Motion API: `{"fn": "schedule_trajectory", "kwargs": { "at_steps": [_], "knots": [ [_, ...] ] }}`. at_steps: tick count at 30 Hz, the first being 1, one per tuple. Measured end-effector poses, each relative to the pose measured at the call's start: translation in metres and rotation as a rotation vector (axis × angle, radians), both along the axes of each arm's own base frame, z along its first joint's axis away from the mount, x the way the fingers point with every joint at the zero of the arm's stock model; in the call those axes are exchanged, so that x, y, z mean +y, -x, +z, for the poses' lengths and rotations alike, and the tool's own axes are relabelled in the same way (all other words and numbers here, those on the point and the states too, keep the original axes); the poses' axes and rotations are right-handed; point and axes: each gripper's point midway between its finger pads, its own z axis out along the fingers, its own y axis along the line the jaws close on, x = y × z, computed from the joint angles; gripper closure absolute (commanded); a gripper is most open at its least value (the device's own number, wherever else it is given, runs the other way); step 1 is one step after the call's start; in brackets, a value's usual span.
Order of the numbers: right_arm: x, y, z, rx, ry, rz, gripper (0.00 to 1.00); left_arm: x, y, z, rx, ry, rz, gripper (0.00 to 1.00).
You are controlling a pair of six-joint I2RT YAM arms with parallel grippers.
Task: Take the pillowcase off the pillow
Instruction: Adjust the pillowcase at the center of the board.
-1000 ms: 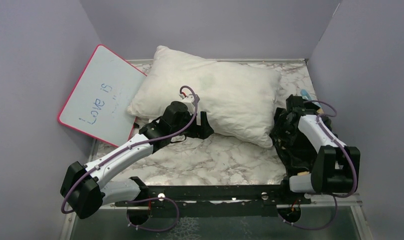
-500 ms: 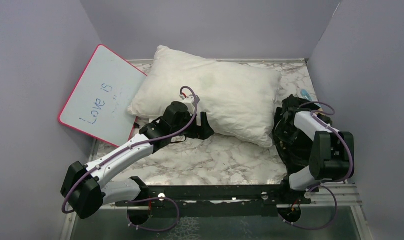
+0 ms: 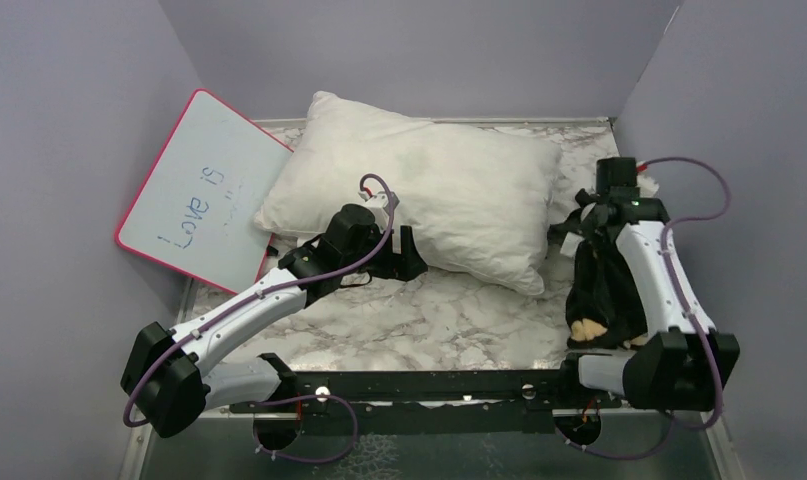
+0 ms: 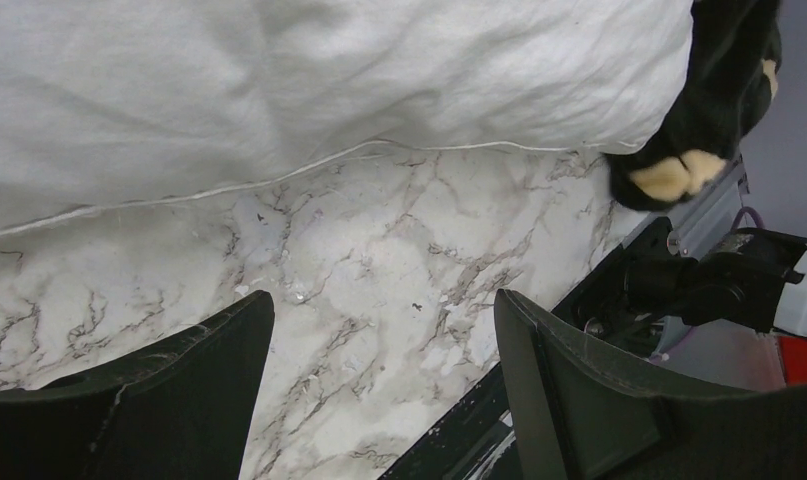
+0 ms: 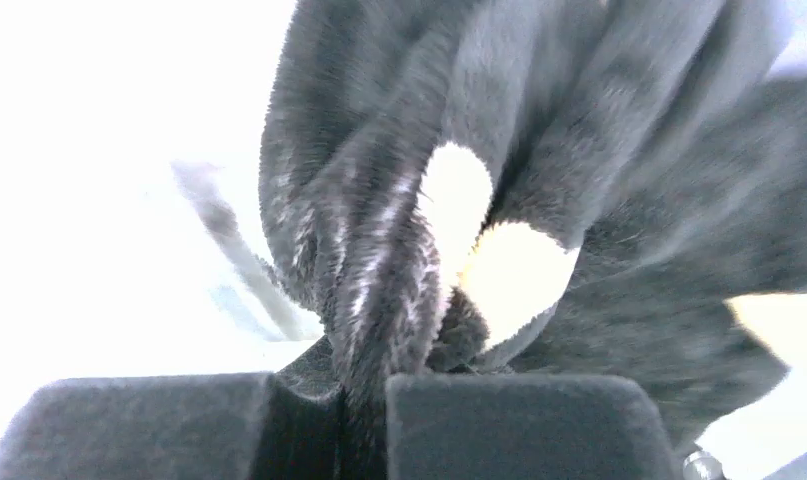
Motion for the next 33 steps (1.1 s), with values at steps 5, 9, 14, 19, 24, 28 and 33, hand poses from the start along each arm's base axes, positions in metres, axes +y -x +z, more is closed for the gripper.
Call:
{"fn": "schedule_trajectory", "kwargs": {
  "at_steps": [5, 9, 14, 19, 24, 28, 33],
  "knots": [
    [-0.017, -0.031, 0.152, -0.378, 0.076, -0.023, 1.0, 0.001, -0.002, -0.003, 0.007, -0.006, 0.004, 0.17],
    [-0.024, -0.034, 0.206, -0.489, 0.115, -0.038, 0.99, 0.0, -0.002, -0.007, 0.015, -0.014, 0.004, 0.17],
    [-0.04, -0.022, 0.169, -0.372, 0.162, -0.105, 0.98, 0.001, -0.002, -0.007, 0.017, -0.016, 0.005, 0.17],
    [-0.065, 0.025, 0.052, -0.044, 0.179, -0.214, 0.94, 0.002, -0.003, -0.008, 0.017, -0.018, 0.008, 0.17],
    [-0.095, 0.062, -0.01, 0.146, 0.162, -0.346, 0.94, 0.003, -0.002, -0.011, 0.024, -0.022, 0.005, 0.17],
    [-0.101, 0.051, -0.023, 0.166, 0.141, -0.343, 0.82, 0.003, 0.0, -0.011, 0.028, -0.018, -0.002, 0.17],
    [-0.085, 0.036, -0.019, 0.115, 0.044, -0.245, 0.42, 0.002, -0.001, -0.011, 0.028, -0.017, -0.002, 0.16]
  ]
}}
